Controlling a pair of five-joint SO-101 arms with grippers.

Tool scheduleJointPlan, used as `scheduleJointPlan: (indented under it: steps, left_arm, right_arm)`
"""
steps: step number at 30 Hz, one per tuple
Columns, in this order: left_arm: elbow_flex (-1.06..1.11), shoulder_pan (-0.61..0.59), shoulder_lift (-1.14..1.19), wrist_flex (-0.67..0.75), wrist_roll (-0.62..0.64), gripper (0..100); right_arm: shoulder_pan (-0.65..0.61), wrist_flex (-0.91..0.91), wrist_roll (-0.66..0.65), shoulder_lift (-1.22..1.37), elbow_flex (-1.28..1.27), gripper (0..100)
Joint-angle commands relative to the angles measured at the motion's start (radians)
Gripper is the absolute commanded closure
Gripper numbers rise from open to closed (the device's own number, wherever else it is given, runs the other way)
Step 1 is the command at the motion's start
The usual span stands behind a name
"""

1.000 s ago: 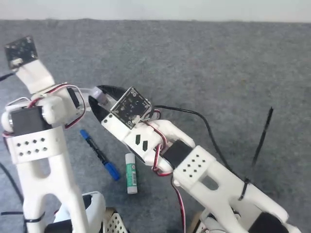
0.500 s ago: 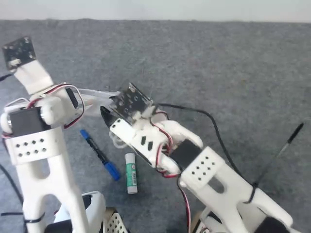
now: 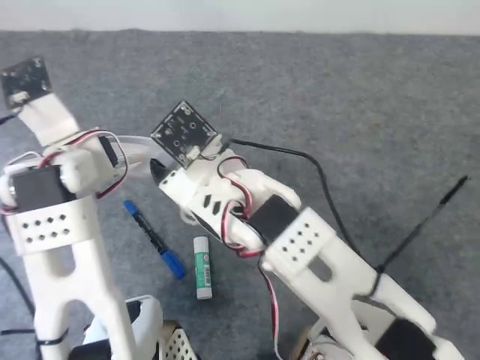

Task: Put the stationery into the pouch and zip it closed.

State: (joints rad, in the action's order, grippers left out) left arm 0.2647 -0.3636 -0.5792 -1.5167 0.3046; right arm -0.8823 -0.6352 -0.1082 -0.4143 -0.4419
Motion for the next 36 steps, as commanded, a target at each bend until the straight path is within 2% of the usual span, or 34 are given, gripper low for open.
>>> scheduleJointPlan:
  steps: [1,6,14,20,36]
  left_arm:
    - [-0.027,-0.008,-0.055,0.035,0.006,99]
    - [-0.027,-0.008,-0.055,0.034,0.006,99]
    - [-0.007,-0.008,-0.057,0.041,0.006,99]
    - [-0.007,-0.008,-0.057,0.041,0.006,99]
    - [-0.007,-0.008,-0.055,0.041,0.006,99]
  right_arm:
    - [0.005,0.070,-0.029,0.137,0.034,99.2]
    - [0.012,0.090,-0.055,0.236,0.064,99.2]
    - [0.016,-0.084,-0.048,0.318,0.213,98.6]
    - [0.031,-0.168,0.075,0.282,0.224,81.4]
    - [0.036,-0.392,0.086,0.033,0.221,80.8]
